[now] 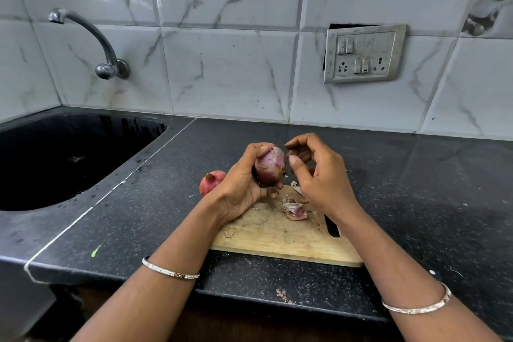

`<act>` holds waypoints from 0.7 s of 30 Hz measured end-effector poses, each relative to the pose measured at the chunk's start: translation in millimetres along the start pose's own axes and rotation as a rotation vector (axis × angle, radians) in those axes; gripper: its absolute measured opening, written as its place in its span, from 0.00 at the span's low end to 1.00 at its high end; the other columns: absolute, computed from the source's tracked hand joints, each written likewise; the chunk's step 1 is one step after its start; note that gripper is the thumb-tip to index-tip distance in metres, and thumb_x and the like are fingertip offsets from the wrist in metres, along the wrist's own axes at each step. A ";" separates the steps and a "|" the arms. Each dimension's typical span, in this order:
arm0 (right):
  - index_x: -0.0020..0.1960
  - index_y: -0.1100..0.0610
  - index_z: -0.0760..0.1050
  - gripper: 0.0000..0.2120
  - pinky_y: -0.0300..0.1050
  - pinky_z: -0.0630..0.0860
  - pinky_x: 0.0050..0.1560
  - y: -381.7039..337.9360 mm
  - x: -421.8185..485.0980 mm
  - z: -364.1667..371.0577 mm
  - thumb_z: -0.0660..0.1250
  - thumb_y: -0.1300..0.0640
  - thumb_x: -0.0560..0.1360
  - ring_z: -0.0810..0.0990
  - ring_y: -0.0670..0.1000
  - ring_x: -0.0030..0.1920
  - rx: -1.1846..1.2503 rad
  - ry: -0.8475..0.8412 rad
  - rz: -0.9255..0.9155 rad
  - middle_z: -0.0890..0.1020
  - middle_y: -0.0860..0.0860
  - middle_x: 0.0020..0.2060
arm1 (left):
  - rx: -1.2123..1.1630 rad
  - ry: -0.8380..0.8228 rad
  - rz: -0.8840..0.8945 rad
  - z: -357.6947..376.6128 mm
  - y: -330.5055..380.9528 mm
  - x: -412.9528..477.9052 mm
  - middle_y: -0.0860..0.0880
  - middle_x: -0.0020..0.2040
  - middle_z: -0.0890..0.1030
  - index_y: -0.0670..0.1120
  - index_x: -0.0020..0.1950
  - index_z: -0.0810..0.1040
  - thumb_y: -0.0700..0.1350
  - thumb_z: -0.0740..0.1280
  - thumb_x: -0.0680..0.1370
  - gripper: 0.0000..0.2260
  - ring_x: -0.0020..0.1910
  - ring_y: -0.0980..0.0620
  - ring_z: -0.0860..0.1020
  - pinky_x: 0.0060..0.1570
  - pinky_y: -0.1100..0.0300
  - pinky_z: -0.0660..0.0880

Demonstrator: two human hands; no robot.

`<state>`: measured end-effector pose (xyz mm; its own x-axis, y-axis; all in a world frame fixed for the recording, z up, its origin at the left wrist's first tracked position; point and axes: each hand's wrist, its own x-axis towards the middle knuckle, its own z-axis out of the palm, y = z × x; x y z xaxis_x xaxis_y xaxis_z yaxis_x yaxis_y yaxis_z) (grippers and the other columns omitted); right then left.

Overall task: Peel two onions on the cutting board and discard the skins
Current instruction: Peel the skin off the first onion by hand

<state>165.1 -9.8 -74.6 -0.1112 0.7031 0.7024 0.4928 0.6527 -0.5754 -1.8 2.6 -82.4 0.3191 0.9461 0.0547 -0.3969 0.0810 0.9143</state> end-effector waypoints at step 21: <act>0.52 0.54 0.87 0.07 0.36 0.79 0.45 4.6 3.9 -2.0 0.78 0.57 0.73 0.85 0.44 0.46 0.033 0.074 0.012 0.86 0.45 0.46 | 0.062 -0.076 0.172 -5.2 -4.5 -0.9 0.35 0.69 0.73 0.44 0.66 0.74 0.29 0.75 0.69 0.28 0.58 0.43 0.82 0.55 0.48 0.82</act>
<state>168.6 -4.6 -73.7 -0.0414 0.6889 0.7237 0.4652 0.6543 -0.5962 -4.8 3.0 -88.7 0.3165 0.9177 0.2400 -0.3983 -0.1011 0.9117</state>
